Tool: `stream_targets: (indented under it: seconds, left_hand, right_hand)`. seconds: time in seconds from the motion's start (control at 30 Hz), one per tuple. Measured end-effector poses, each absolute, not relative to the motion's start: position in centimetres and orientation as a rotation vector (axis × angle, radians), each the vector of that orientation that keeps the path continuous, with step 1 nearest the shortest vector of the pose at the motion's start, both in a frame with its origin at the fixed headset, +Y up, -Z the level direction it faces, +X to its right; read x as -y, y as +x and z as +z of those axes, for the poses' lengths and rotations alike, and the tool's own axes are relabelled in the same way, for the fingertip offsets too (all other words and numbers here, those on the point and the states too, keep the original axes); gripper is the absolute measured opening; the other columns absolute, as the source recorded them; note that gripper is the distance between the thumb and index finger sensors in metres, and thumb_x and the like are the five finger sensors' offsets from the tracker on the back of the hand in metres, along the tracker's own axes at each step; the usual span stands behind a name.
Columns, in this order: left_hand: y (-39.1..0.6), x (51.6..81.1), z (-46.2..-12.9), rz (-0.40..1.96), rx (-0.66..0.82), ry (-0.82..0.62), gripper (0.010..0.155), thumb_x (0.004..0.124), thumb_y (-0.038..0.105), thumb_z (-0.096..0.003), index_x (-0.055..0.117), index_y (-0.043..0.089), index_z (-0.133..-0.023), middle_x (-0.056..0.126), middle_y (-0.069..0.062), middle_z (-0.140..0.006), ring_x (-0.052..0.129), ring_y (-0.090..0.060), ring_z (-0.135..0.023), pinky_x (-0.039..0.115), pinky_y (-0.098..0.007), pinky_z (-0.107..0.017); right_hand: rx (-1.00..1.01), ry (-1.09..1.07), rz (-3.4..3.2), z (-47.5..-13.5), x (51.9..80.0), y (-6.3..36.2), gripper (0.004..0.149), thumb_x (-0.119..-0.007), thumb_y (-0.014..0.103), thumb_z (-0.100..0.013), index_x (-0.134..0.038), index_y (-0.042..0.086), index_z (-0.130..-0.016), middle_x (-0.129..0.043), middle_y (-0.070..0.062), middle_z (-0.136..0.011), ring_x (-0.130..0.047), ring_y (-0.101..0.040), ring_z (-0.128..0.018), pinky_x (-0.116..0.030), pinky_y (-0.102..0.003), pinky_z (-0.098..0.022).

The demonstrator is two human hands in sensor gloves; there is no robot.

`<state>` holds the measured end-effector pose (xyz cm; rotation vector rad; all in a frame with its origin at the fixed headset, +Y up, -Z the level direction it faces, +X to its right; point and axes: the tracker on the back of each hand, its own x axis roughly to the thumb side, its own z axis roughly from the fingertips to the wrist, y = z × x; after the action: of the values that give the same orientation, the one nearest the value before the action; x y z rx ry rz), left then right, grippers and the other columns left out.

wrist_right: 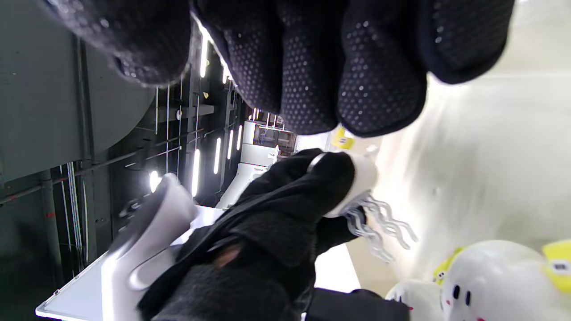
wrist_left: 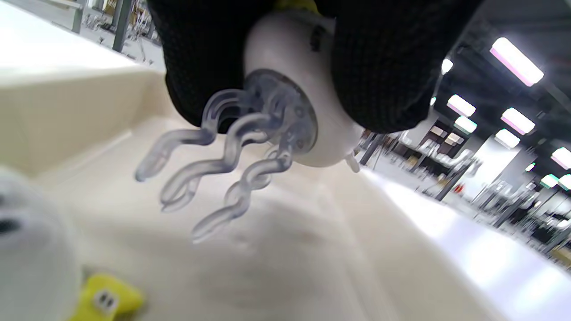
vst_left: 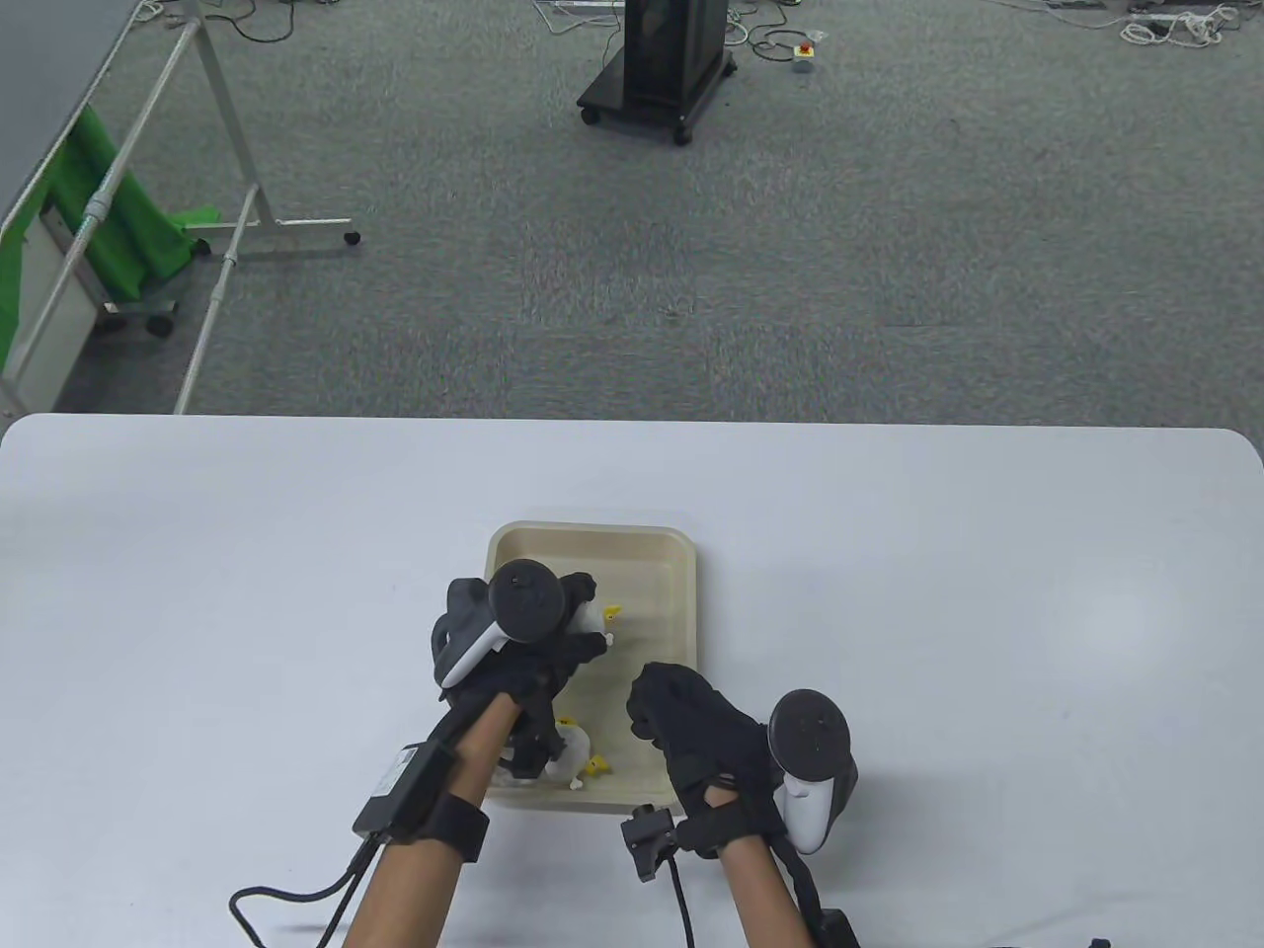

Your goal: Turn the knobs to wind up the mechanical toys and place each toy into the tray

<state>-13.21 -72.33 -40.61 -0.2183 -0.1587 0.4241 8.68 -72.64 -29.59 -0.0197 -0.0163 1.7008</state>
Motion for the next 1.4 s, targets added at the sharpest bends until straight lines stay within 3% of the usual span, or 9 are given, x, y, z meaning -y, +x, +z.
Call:
stream_targets:
  seconds: [0.37,0.47,0.53,0.77,0.93,1.2,1.4]
  left_hand:
    - [-12.0,75.5,-42.7,0.317,0.072,-0.458,0.073,0.089,0.039,-0.0422,0.07,0.019,-0.11,0.08,-0.012,-0.104,0.097,-0.038,-0.084,0.092,-0.039,-0.061]
    - [-11.8,75.3,-42.6,0.302,0.073,-0.456,0.074,0.089,0.04,-0.042,0.07,0.018,-0.11,0.08,-0.013,-0.105,0.096,-0.038,-0.085,0.09,-0.04,-0.061]
    - [-11.7,74.6,-42.4,0.247,0.095,-0.46,0.077,0.086,0.043,-0.0432,0.065,0.019,-0.113,0.075,-0.014,-0.108,0.09,-0.044,-0.09,0.086,-0.046,-0.062]
    - [-15.2,68.2,-38.9,0.219,0.165,-0.05,0.083,0.08,0.054,-0.0437,0.06,0.017,-0.115,0.067,-0.019,-0.112,0.081,-0.05,-0.095,0.081,-0.052,-0.063]
    - [-19.6,66.1,-34.1,0.294,0.189,0.196,0.083,0.08,0.055,-0.0445,0.06,0.016,-0.114,0.067,-0.02,-0.111,0.08,-0.052,-0.094,0.08,-0.054,-0.062]
    - [-26.3,68.8,-27.8,0.259,0.114,0.378,0.082,0.078,0.057,-0.0461,0.059,0.017,-0.115,0.064,-0.019,-0.113,0.078,-0.051,-0.097,0.078,-0.055,-0.064]
    - [-28.2,70.7,-26.9,0.189,0.097,0.361,0.082,0.077,0.057,-0.046,0.061,0.015,-0.114,0.065,-0.02,-0.112,0.078,-0.052,-0.095,0.079,-0.056,-0.063]
  right_hand:
    - [0.017,-0.001,1.698,-29.7,72.6,8.7,0.058,-0.075,0.049,-0.043,-0.079,0.006,-0.081,-0.091,-0.018,-0.073,-0.093,-0.039,-0.055,-0.076,-0.054,-0.045]
    - [0.019,0.003,1.698,-29.7,72.6,8.7,0.058,-0.075,0.049,-0.043,-0.079,0.006,-0.081,-0.091,-0.018,-0.072,-0.093,-0.04,-0.055,-0.076,-0.054,-0.045]
    - [0.022,0.0,1.701,-29.6,72.6,8.7,0.058,-0.075,0.05,-0.043,-0.079,0.006,-0.081,-0.09,-0.018,-0.073,-0.093,-0.04,-0.055,-0.076,-0.054,-0.045]
    - [0.027,0.007,1.744,-29.5,72.5,8.6,0.059,-0.075,0.05,-0.043,-0.078,0.006,-0.082,-0.089,-0.019,-0.074,-0.092,-0.041,-0.057,-0.075,-0.055,-0.046]
    - [0.05,0.02,1.813,-29.3,72.1,8.4,0.06,-0.076,0.05,-0.043,-0.077,0.006,-0.084,-0.088,-0.02,-0.077,-0.09,-0.042,-0.059,-0.074,-0.056,-0.048]
    - [0.17,-0.015,2.145,-28.8,71.1,8.2,0.067,-0.077,0.053,-0.042,-0.07,0.008,-0.092,-0.076,-0.022,-0.092,-0.079,-0.048,-0.075,-0.065,-0.06,-0.059]
    - [0.19,-0.083,2.471,-28.9,71.2,7.8,0.075,-0.076,0.057,-0.042,-0.058,0.015,-0.101,-0.057,-0.021,-0.107,-0.06,-0.049,-0.092,-0.051,-0.061,-0.072]
